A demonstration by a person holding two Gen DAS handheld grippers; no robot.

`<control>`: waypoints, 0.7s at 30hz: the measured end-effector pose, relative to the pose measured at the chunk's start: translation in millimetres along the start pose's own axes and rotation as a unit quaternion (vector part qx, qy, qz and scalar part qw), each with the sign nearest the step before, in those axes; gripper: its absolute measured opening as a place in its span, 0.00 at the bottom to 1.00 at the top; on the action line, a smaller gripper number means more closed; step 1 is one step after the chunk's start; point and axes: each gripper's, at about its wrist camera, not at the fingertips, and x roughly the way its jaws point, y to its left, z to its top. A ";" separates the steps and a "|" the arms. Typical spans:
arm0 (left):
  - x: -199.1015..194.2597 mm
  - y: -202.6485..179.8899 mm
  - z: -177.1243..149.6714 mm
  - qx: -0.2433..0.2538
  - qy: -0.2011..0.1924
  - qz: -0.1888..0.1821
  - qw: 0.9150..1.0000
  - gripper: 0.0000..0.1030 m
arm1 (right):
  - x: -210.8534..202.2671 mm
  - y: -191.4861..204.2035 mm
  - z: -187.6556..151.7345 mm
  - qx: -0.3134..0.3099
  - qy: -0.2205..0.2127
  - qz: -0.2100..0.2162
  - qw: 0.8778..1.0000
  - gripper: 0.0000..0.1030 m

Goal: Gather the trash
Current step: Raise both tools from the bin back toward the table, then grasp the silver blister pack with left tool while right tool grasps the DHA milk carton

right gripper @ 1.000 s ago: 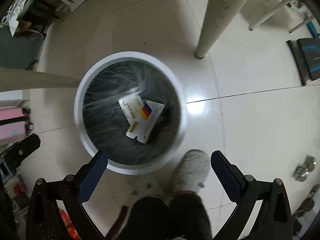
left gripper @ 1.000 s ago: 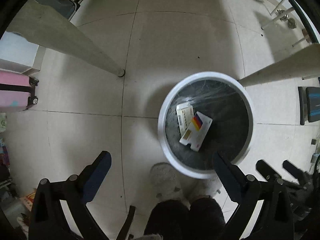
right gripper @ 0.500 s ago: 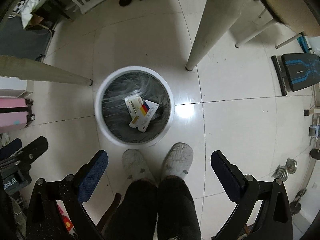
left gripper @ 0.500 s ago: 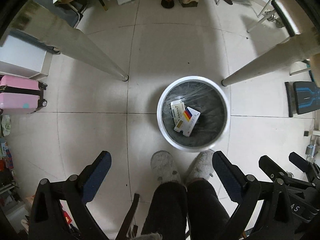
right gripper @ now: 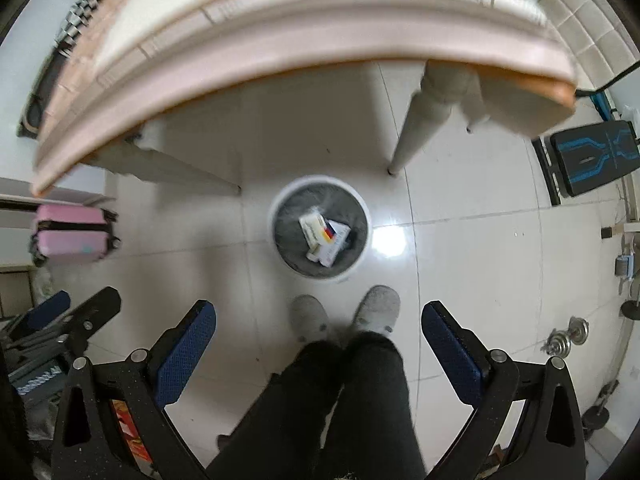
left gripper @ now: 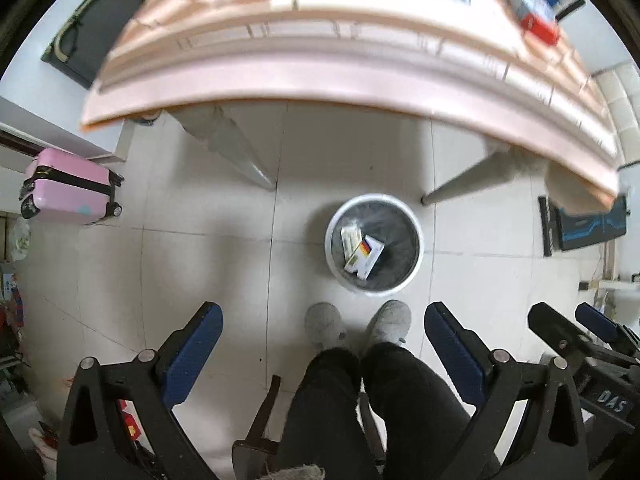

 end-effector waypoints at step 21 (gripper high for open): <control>-2.2 -29.1 234.5 -0.276 0.035 -0.033 0.960 0.99 | -26.5 -6.2 351.4 -0.016 -0.011 -0.026 0.999 0.84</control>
